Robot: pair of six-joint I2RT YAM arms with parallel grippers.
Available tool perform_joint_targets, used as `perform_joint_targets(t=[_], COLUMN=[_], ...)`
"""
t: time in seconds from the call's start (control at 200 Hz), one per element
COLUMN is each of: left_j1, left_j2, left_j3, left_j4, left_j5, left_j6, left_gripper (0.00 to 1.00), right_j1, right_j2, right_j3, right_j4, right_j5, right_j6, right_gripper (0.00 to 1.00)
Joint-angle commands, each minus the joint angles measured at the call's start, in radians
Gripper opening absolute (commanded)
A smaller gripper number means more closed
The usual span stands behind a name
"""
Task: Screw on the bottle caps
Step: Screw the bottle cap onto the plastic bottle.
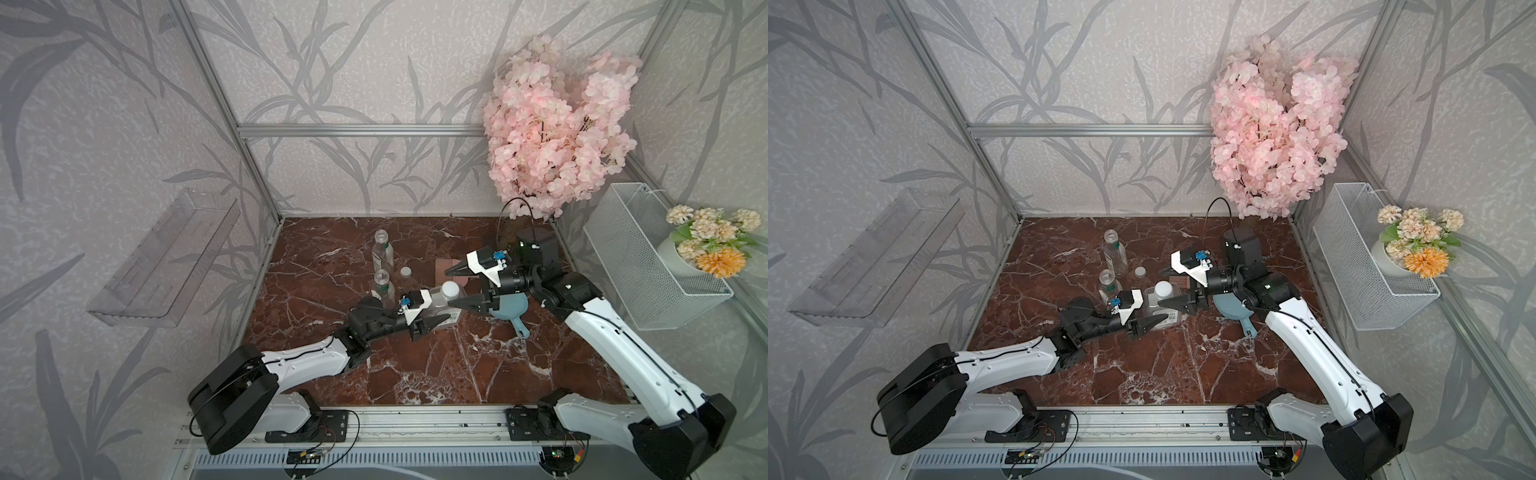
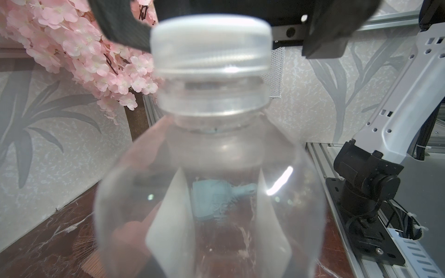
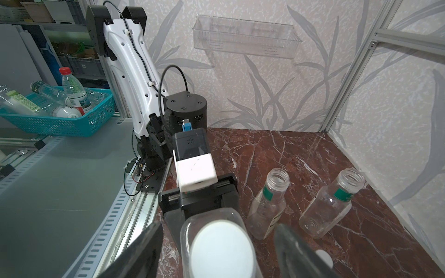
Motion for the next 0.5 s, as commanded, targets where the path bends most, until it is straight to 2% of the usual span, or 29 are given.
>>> perform_joint_targets(t=[0.0, 0.495], left_j1=[0.003, 0.003], left_j2=[-0.016, -0.014], left_j3=[0.033, 0.037], left_j4=[0.005, 0.0], left_j5=[0.015, 0.004], left_j6=[-0.003, 0.002], left_gripper=[0.22, 0.22], right_j1=[0.009, 0.013], right_j2=[0.001, -0.002], right_j3=[0.029, 0.013], right_j4=[-0.043, -0.046], right_j5=[0.019, 0.045], right_j6=[-0.043, -0.062], right_gripper=[0.73, 0.57])
